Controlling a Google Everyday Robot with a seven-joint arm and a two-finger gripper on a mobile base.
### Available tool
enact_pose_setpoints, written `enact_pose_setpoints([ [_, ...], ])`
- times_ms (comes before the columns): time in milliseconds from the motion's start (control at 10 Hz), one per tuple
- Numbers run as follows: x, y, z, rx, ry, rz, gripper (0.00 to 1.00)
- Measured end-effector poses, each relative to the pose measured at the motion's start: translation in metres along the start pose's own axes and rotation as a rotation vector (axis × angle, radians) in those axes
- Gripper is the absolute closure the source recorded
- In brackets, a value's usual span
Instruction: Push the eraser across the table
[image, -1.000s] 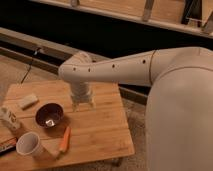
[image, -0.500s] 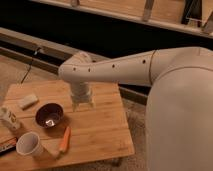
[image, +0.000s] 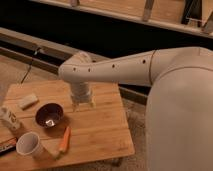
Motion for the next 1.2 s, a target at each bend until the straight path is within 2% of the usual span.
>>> enact_pose_setpoints([
  [1100,0.0000,-0.0004,0.0001,0.000,-0.001,-0.002,0.35],
  [1200,-0.0014,0.0012,-0.0043,0.000,-0.016,-0.020,0.35],
])
